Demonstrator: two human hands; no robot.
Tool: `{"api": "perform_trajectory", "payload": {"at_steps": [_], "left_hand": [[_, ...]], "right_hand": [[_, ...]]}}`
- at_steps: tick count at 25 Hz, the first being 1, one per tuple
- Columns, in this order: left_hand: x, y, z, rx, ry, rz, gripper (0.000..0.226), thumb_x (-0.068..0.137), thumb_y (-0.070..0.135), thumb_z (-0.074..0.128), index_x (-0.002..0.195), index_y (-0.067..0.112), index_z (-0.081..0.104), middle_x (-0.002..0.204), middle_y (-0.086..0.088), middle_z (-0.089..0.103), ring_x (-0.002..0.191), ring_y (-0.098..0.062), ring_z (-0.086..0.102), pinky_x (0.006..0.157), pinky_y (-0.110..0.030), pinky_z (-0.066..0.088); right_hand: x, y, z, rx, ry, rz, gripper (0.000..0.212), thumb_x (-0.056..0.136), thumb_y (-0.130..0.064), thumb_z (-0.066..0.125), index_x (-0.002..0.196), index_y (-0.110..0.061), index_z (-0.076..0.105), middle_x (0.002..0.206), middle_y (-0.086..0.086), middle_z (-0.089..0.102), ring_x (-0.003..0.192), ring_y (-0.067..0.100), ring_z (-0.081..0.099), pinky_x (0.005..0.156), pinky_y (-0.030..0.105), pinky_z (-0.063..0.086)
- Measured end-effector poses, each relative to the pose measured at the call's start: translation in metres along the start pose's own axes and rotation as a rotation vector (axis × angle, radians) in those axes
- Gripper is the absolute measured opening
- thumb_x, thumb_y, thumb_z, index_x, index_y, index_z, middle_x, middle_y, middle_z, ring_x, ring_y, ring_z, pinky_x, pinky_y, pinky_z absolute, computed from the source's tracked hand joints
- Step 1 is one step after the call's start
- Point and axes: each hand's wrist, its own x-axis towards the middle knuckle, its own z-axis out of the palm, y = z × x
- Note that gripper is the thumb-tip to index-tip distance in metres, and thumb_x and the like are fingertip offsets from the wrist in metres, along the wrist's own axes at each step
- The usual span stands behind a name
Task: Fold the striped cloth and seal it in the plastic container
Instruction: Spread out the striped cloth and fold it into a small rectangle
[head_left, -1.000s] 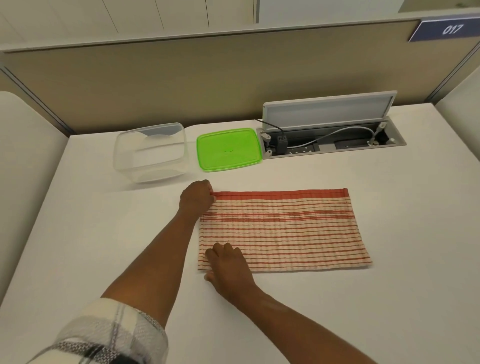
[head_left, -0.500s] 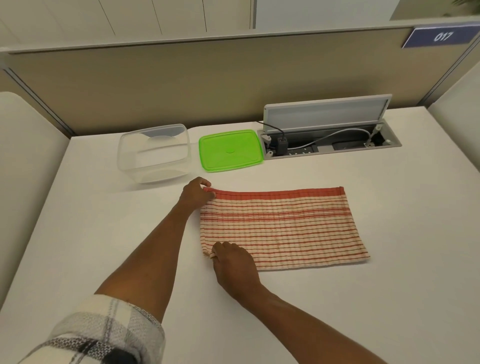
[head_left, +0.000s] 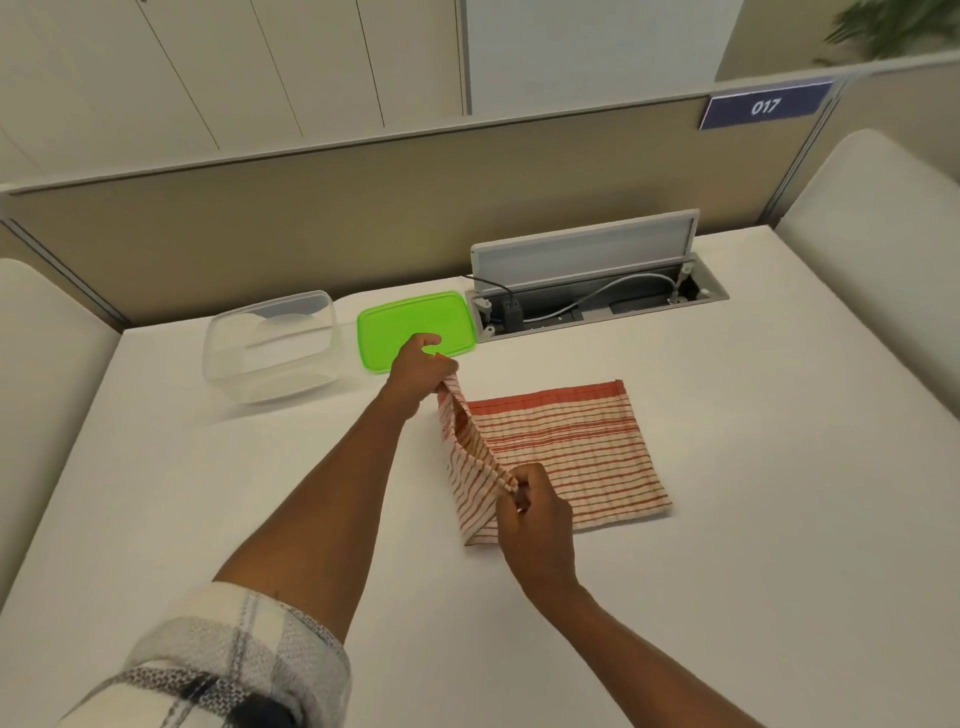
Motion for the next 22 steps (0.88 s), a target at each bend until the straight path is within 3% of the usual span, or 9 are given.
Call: {"api": "perform_trajectory", "payload": {"at_steps": [5, 7, 9, 12, 15, 18, 22], "left_hand": [[-0.005, 0.023, 0.071, 0.003, 0.007, 0.021, 0.056, 0.080, 0.010, 0.073, 0.130, 0.021, 0.050, 0.108, -0.012, 0.066, 0.090, -0.026, 0.068, 0.075, -0.038, 0.059], [-0.007, 0.031, 0.102, 0.046, 0.016, 0.045, 0.057, 0.080, 0.012, 0.074, 0.131, 0.021, 0.049, 0.113, -0.010, 0.065, 0.096, -0.026, 0.067, 0.081, -0.039, 0.060], [-0.007, 0.038, 0.131, 0.097, 0.003, 0.055, 0.058, 0.081, 0.015, 0.075, 0.132, 0.022, 0.048, 0.118, -0.009, 0.064, 0.103, -0.027, 0.066, 0.090, -0.044, 0.058], [-0.005, 0.044, 0.169, 0.151, -0.003, 0.048, 0.058, 0.083, 0.019, 0.075, 0.133, 0.024, 0.046, 0.121, -0.006, 0.064, 0.103, -0.024, 0.065, 0.092, -0.041, 0.057], [-0.004, 0.042, 0.197, 0.172, -0.015, 0.040, 0.056, 0.085, 0.019, 0.075, 0.133, 0.023, 0.047, 0.121, -0.005, 0.063, 0.099, -0.020, 0.065, 0.086, -0.032, 0.056], [-0.005, 0.038, 0.221, 0.194, -0.023, 0.042, 0.055, 0.085, 0.017, 0.074, 0.133, 0.022, 0.047, 0.117, -0.004, 0.063, 0.092, -0.016, 0.062, 0.067, -0.020, 0.048], [-0.004, 0.035, 0.237, 0.211, -0.021, 0.004, 0.057, 0.085, 0.018, 0.074, 0.135, 0.021, 0.046, 0.109, 0.001, 0.059, 0.085, -0.012, 0.059, 0.059, -0.016, 0.043]], "right_hand": [[0.005, 0.023, -0.046, 0.034, 0.110, 0.097, 0.007, 0.093, -0.017, 0.059, 0.098, -0.022, 0.056, 0.079, -0.016, 0.062, 0.068, 0.004, 0.062, 0.053, 0.009, 0.048], [0.009, 0.035, -0.065, 0.036, 0.149, 0.139, 0.008, 0.093, -0.020, 0.060, 0.098, -0.022, 0.055, 0.082, -0.016, 0.062, 0.070, 0.004, 0.062, 0.057, 0.009, 0.049], [0.016, 0.049, -0.082, 0.032, 0.174, 0.183, 0.008, 0.093, -0.022, 0.061, 0.099, -0.020, 0.055, 0.084, -0.011, 0.064, 0.071, 0.006, 0.063, 0.061, 0.012, 0.052], [0.025, 0.071, -0.104, 0.017, 0.177, 0.258, 0.013, 0.093, -0.024, 0.060, 0.103, -0.017, 0.057, 0.092, -0.006, 0.066, 0.078, 0.011, 0.064, 0.072, 0.024, 0.059], [0.033, 0.091, -0.121, 0.005, 0.152, 0.339, 0.016, 0.093, -0.025, 0.059, 0.104, -0.014, 0.058, 0.094, -0.003, 0.067, 0.080, 0.016, 0.065, 0.071, 0.026, 0.057], [0.041, 0.110, -0.134, -0.032, 0.099, 0.388, 0.013, 0.093, -0.024, 0.058, 0.101, -0.014, 0.058, 0.090, 0.001, 0.068, 0.077, 0.021, 0.067, 0.069, 0.031, 0.060], [0.048, 0.124, -0.142, -0.081, 0.010, 0.386, 0.015, 0.093, -0.028, 0.058, 0.099, -0.014, 0.059, 0.088, 0.000, 0.070, 0.073, 0.018, 0.068, 0.067, 0.035, 0.061]]}}
